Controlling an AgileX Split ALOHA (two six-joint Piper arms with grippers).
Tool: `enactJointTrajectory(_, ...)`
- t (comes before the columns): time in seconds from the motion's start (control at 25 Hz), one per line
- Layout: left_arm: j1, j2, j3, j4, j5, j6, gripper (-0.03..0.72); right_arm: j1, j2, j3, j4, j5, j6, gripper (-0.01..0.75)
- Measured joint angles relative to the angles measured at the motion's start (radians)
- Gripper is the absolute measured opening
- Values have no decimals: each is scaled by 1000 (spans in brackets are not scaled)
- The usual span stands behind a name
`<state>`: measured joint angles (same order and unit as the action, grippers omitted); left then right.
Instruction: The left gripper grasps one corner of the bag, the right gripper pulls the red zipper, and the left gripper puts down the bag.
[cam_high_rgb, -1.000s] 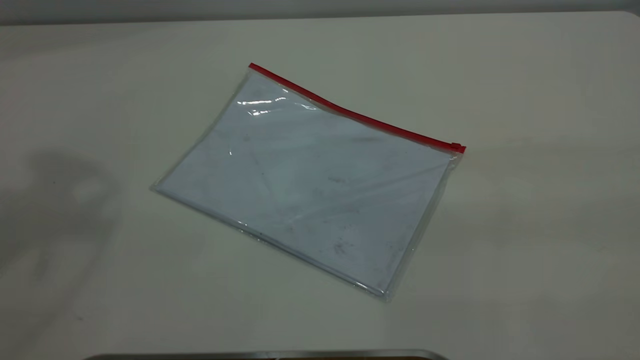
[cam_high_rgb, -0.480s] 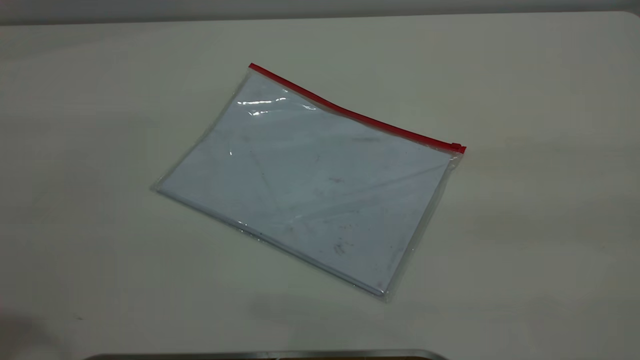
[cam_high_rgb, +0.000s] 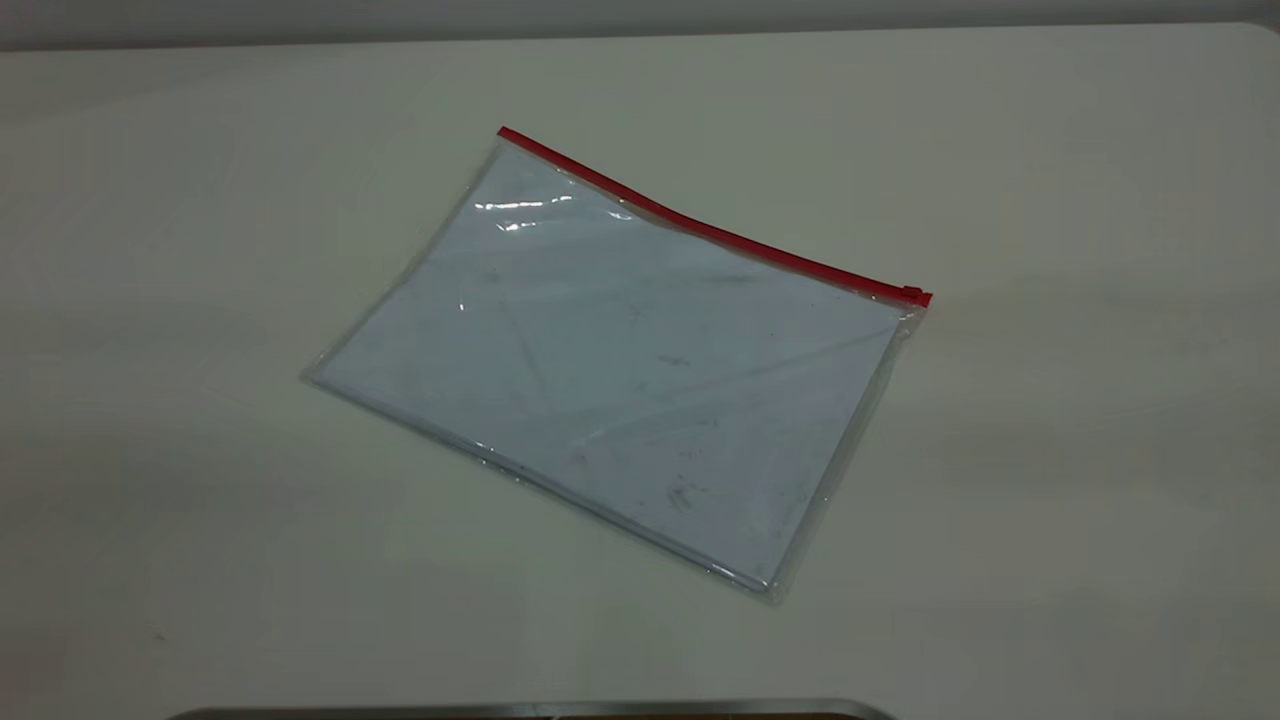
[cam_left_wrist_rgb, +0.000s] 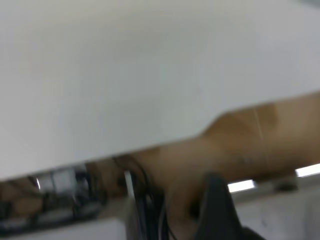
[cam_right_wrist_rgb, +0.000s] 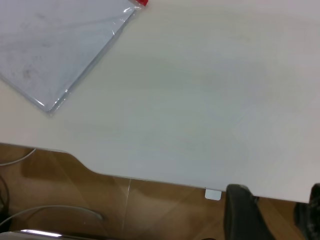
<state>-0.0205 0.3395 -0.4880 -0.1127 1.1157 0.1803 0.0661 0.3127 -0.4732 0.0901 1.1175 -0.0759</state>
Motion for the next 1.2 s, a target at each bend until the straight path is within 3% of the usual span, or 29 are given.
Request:
enactJointTrajectory(0.32,-1,-255,0,2,11,0,563,0,-3,0,1,-1,0,348)
enactJointTrajectory(0.52,-1,-349,0,2,19,0,563,-58,-98,0,4,-2,0,348)
enactJointTrajectory(0.76,-1,-359,0,2,23,0,563,-76,-312,0,5,3,0,348)
enactJointTrajectory(1.2,36,-359,0,2,23,-1,563,-77,-328,0,5,8,0,348)
